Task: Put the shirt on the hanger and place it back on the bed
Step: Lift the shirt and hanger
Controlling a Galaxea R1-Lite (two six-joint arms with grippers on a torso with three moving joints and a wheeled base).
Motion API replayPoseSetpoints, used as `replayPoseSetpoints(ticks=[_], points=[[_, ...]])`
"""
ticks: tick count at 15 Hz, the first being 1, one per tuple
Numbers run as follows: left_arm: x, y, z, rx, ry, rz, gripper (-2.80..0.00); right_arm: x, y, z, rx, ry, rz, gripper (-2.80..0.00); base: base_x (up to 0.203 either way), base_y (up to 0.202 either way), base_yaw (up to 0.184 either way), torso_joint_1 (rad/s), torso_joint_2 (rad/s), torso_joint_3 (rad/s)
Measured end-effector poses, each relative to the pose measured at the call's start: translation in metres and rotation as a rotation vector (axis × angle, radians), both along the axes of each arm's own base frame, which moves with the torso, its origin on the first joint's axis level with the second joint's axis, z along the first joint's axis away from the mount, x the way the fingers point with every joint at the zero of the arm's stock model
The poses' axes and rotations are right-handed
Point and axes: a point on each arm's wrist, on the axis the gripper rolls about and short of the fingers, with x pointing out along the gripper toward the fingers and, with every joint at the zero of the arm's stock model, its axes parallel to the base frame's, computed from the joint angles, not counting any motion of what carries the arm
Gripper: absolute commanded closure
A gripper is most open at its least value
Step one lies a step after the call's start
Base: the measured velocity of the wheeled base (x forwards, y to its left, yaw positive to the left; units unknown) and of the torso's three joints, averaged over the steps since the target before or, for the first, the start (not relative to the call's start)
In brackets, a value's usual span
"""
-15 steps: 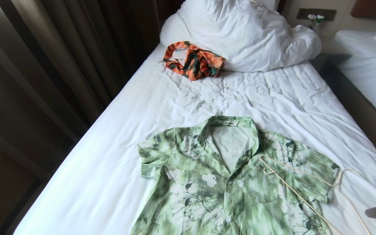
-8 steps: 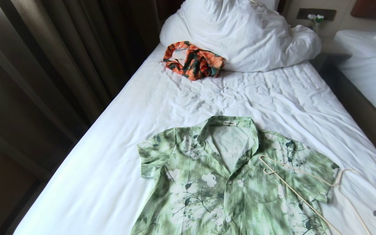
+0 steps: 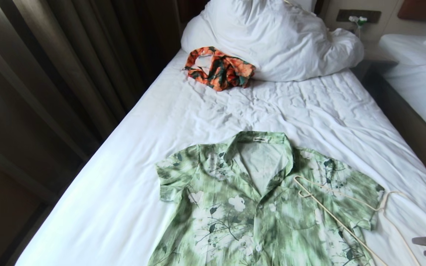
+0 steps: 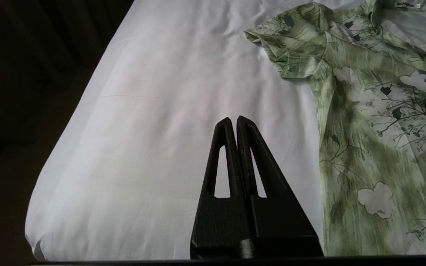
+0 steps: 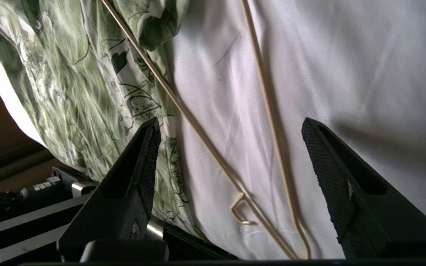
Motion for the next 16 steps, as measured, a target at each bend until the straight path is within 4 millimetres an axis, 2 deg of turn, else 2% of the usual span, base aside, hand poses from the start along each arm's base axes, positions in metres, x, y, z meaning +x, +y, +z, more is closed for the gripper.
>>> replayPoseSetpoints(ticks=[4,8,16], points=[[0.000,0.000,0.000,0.000,0.000,0.000,0.00,0.003,-0.006,-0.010,-0.011,-0.013,0.036,-2.80,0.000,0.000,0.000,0.000,0.00,0.000],[0.000,0.000,0.000,0.000,0.000,0.000,0.00,0.000,-0.003,-0.018,-0.022,-0.034,0.093,-2.80,0.000,0.000,0.000,0.000,0.00,0.000],[0.000,0.000,0.000,-0.001,0.000,0.000,0.00,0.008,0.020,-0.029,-0.071,-0.115,0.188,-2.80,0.000,0.000,0.000,0.000,0.00,0.000]])
